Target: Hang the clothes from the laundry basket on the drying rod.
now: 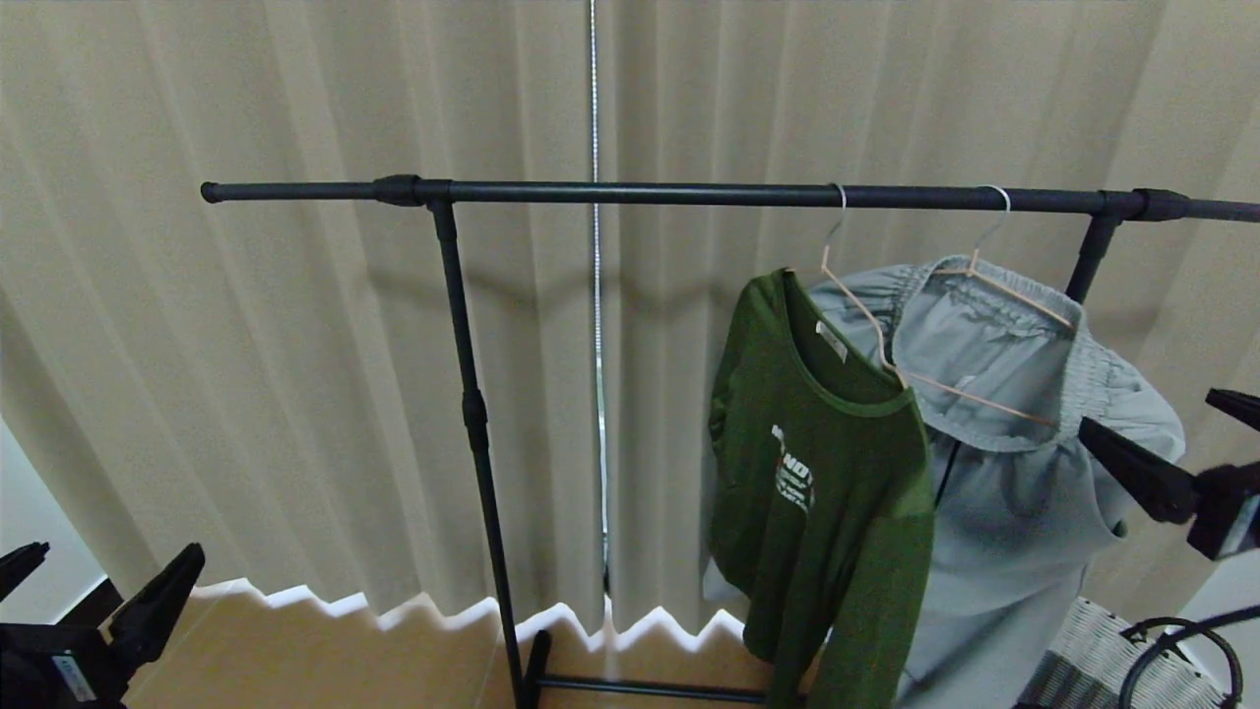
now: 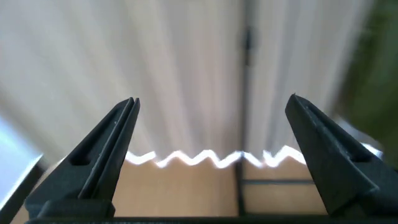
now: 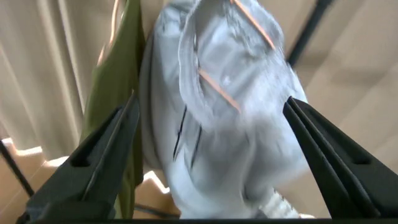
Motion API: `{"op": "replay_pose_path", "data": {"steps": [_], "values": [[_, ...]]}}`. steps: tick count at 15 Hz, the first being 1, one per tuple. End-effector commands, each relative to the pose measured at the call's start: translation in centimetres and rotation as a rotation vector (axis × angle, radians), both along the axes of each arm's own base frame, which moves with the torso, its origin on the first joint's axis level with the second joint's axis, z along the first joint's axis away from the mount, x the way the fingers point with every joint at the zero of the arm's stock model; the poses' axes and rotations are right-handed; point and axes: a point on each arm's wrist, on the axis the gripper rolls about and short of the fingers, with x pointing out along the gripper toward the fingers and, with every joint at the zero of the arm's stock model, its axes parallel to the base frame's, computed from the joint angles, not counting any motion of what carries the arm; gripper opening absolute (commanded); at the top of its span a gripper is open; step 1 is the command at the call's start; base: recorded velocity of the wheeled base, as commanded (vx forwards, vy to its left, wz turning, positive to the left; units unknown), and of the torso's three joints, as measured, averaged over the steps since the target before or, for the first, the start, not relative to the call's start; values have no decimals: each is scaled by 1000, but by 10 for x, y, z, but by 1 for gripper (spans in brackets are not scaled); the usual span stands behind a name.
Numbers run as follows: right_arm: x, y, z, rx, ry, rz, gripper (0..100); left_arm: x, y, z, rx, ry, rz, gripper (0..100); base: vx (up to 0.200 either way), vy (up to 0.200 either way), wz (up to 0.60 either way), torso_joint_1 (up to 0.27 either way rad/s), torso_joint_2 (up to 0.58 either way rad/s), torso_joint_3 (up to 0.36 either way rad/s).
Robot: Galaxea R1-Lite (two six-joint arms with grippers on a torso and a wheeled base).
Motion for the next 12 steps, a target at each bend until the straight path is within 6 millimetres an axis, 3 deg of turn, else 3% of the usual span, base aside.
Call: {"op": "replay_pose_path", "data": {"steps": [1, 7, 8, 9, 12], "values": [[-50, -4, -22, -2, -17, 1, 100, -15, 4, 0, 2, -13, 96, 100, 0, 0, 0, 0, 0, 0], [-117, -11, -52, -15, 93, -9, 100, -77, 4, -24, -13, 50, 285, 100, 0, 0, 0, 0, 0, 0], [-117, -11, -52, -15, 93, -9, 100, -77, 4, -24, -13, 50, 285, 100, 0, 0, 0, 0, 0, 0], [-134, -13, -62, -15, 113, -16, 100, -94, 0, -31, -12, 36, 282, 100, 0, 0, 0, 0, 0, 0], [-148, -14, -76, -15, 139, -70, 100, -113, -4, -45, -3, -35, 274, 100, 0, 0, 0, 0, 0, 0]]}}
